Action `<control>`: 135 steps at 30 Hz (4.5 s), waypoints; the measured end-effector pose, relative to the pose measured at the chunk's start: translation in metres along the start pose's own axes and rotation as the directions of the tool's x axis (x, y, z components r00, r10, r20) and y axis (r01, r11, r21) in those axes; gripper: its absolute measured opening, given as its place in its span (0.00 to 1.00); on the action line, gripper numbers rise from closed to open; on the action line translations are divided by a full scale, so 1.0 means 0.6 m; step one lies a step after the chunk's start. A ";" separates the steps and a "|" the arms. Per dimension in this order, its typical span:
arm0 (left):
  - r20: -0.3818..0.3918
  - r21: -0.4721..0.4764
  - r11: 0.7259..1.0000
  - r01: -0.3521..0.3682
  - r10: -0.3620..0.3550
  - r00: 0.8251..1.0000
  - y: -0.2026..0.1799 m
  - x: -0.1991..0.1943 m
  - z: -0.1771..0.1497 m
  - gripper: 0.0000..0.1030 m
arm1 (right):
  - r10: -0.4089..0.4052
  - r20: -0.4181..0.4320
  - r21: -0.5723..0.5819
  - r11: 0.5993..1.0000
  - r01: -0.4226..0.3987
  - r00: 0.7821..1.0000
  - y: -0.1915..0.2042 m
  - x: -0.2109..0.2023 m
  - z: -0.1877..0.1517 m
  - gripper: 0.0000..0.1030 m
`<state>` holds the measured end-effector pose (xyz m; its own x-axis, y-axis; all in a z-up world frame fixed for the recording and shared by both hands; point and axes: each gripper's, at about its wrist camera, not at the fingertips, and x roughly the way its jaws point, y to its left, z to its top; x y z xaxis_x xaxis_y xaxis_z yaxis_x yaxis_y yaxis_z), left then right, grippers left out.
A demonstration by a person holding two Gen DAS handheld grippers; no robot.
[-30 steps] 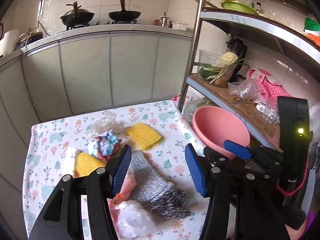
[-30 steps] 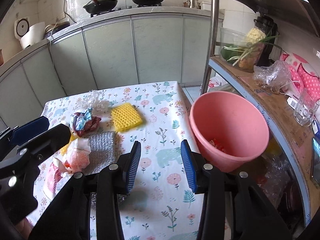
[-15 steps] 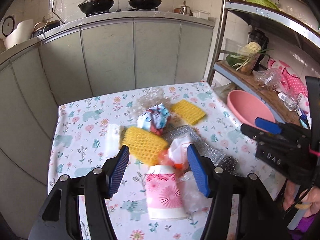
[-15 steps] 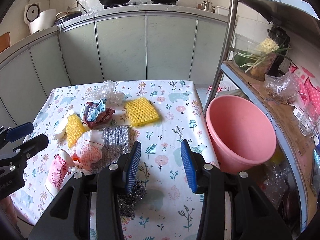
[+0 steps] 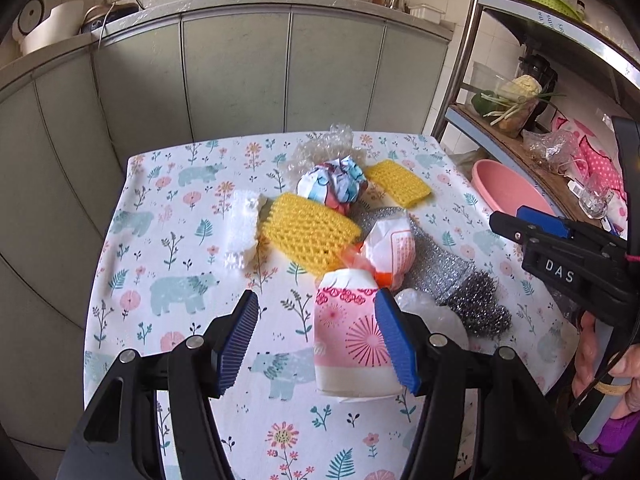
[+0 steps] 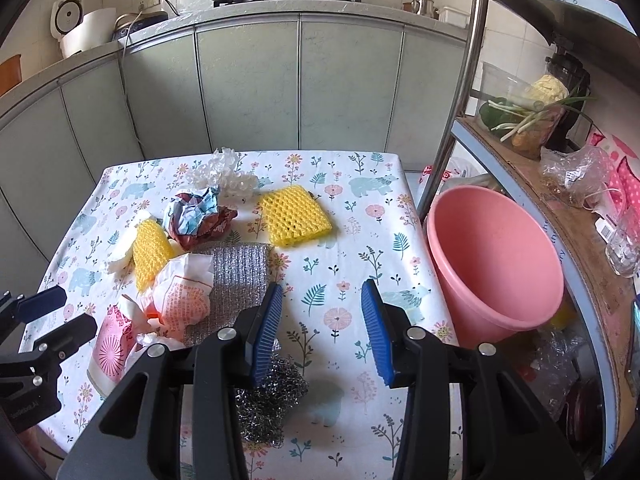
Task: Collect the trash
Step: 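Grasp the pink-printed paper packet with the left tool while the right tool grasps the steel wool, then carry the paper packet and steel wool over the pink bucket with both tools, then open both tools to drop the packet and steel wool into the bucket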
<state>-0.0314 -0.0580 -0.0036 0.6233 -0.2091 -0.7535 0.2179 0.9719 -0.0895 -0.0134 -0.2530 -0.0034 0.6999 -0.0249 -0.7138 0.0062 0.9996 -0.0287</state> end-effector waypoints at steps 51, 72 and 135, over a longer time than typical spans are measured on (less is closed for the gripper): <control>0.001 -0.125 0.983 0.132 -0.133 0.991 0.068 -0.015 -0.055 0.19 | 0.501 -0.241 0.170 0.865 -0.472 0.831 -0.042 0.055 -0.088 0.55; 0.112 -0.094 0.985 0.143 -0.132 0.985 0.051 -0.074 -0.027 0.19 | 0.528 -0.127 0.163 0.846 -0.507 0.840 -0.088 -0.016 -0.105 0.04; -0.114 0.218 0.893 0.393 -0.377 0.919 -0.464 0.300 0.173 0.23 | -0.026 -0.076 0.445 0.894 0.057 0.997 -0.421 0.142 -0.032 0.08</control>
<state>0.0980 -0.3773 -0.0469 0.4054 -0.5464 -0.7329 0.6038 0.7620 -0.2341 0.0310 -0.5082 -0.0703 0.6433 -0.0519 -0.7638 0.3630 0.8991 0.2447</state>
